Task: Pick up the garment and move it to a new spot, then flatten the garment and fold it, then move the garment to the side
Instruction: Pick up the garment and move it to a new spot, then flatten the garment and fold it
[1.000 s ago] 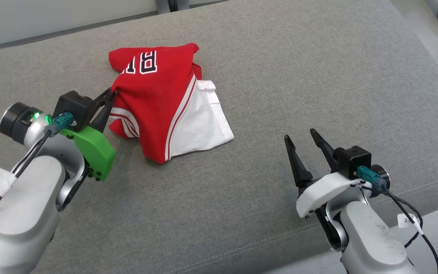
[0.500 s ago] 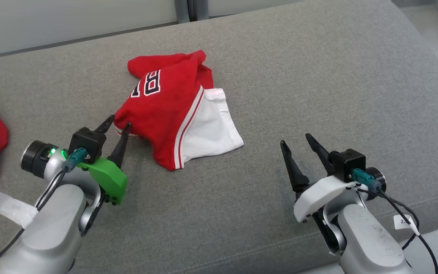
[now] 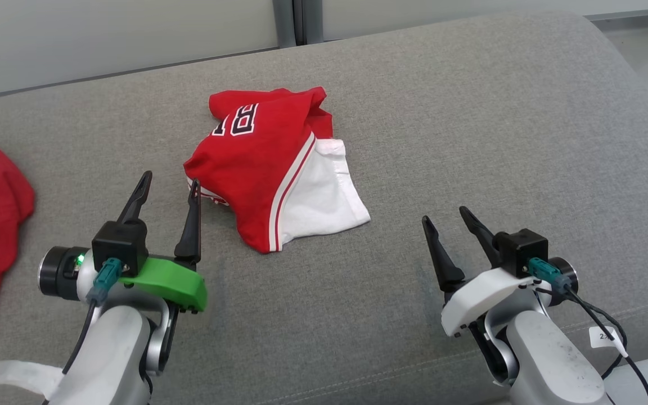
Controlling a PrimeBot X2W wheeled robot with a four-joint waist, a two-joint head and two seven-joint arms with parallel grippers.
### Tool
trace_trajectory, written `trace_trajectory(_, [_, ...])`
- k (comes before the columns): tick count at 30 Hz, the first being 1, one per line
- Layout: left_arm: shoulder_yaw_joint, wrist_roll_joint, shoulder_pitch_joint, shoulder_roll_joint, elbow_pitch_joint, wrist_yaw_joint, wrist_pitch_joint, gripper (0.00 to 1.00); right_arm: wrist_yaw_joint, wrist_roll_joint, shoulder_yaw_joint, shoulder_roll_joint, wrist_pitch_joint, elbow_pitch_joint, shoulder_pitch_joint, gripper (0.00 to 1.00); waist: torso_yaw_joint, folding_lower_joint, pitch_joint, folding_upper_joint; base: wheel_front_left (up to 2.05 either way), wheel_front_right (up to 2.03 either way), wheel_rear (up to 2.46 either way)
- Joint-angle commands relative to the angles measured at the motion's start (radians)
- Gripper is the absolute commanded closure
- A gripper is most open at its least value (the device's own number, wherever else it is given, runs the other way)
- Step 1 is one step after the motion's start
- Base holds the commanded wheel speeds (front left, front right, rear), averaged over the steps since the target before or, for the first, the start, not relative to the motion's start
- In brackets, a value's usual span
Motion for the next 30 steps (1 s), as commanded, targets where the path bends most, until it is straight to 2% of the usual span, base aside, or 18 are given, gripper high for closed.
trace_trajectory(1, [0.019, 0.018, 0.026, -0.005, -0.026, 0.009, -0.002, 0.0, 0.0, -0.003, -0.005, -0.005, 0.001, -0.006, 0.009, 0.0, 0.004, 0.0, -0.001, -0.0001, 0.0, 0.0, 0.0])
trace_trajectory(7, [0.105, 0.097, 0.116, -0.041, -0.124, 0.038, -0.003, 0.0, 0.0, -0.009, -0.02, -0.006, -0.001, -0.016, 0.014, 0.0, 0.016, 0.0, -0.006, -0.0001, 0.0, 0.0, 0.0])
trace_trajectory(11, [0.16, 0.121, 0.172, -0.067, -0.131, 0.03, -0.003, 0.0, 0.0, -0.011, -0.028, -0.006, -0.002, -0.02, 0.019, 0.0, 0.015, 0.0, -0.01, -0.0001, 0.0, 0.0, 0.0])
trace_trajectory(15, [0.178, 0.132, 0.196, -0.087, -0.116, 0.006, -0.003, 0.0, 0.0, -0.014, -0.033, -0.005, -0.001, -0.023, 0.021, 0.0, 0.013, 0.0, -0.008, -0.0001, 0.0, 0.0, 0.0])
trace_trajectory(21, [0.182, 0.14, 0.185, -0.132, -0.059, -0.074, -0.002, 0.0, 0.0, -0.019, -0.033, -0.002, 0.005, -0.027, 0.012, 0.0, 0.002, 0.0, -0.001, -0.0001, 0.0, 0.0, 0.0])
trace_trajectory(30, [0.144, 0.153, 0.124, -0.184, 0.128, -0.167, -0.002, 0.0, 0.0, -0.004, -0.025, 0.0, 0.004, -0.02, -0.001, 0.0, -0.053, 0.0, 0.015, -0.0001, 0.0, 0.0, 0.0])
